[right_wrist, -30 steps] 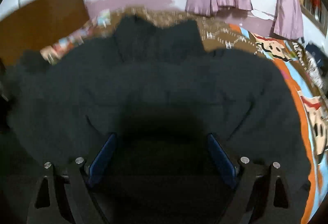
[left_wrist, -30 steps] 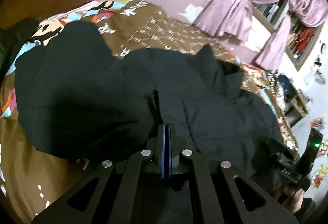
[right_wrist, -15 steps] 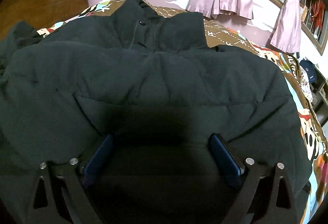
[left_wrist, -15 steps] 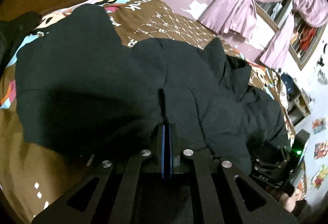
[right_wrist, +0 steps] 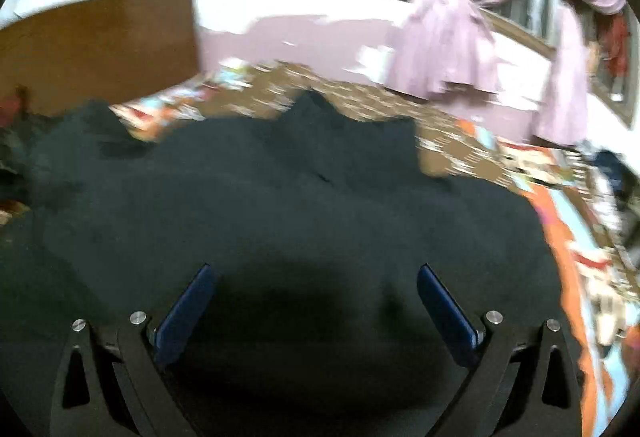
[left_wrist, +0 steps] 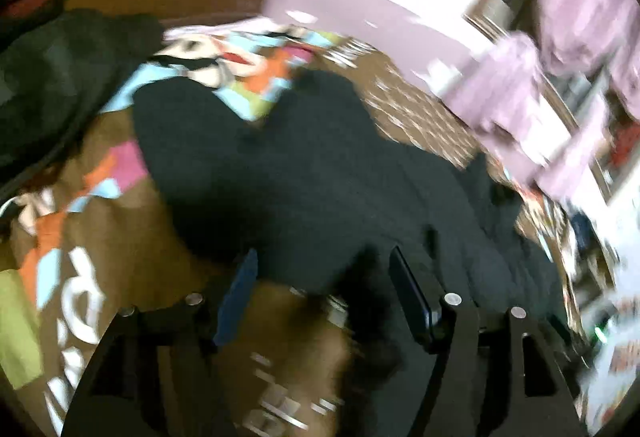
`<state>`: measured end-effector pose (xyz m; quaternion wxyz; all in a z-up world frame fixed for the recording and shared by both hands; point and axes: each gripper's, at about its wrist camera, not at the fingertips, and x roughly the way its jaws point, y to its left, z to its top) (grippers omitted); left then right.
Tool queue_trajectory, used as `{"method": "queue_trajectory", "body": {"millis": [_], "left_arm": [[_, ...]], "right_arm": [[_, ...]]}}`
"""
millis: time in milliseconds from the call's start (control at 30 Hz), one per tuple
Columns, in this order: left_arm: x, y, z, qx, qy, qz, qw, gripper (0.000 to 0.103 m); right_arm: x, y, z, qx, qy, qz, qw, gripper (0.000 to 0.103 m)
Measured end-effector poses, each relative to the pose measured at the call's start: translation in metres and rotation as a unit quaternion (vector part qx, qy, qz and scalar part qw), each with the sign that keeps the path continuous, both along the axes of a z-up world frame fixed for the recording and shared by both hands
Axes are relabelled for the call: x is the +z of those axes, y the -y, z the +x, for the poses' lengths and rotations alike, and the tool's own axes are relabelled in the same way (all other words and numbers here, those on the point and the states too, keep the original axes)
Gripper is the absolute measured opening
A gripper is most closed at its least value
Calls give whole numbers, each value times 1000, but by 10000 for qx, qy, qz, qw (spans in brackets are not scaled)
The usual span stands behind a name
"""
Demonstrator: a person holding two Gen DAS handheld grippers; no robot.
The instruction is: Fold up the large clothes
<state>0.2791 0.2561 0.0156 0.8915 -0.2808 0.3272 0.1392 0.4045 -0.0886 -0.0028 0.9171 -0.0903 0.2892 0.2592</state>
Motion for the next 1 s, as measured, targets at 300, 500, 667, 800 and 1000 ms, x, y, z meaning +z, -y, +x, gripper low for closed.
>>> {"method": "queue_trajectory", "body": {"millis": [300,500,667,800,1000], "left_arm": [[-30,-85,18,1482,-470,-649,9857,73],[-57,-130,28,1970,-908,-1056,9705,72],[-77,-136,28,1746,-691,-1690,9676,30],[-55,-122,43,1120,-905,-941,9851,5],[24,-83,42,626,-209,378,9971,3]], "right_arm": [[-41,-72,16,737,-973,-38,9925,103],[-51,-65,18,794,-1031,212,9913,103],[-55,-64,18,814,-1057,304,9906,103],[-55,-62,19,833,-1095,394,9897,103],[-54,-57,17,808,-1062,500,9898,103]]}}
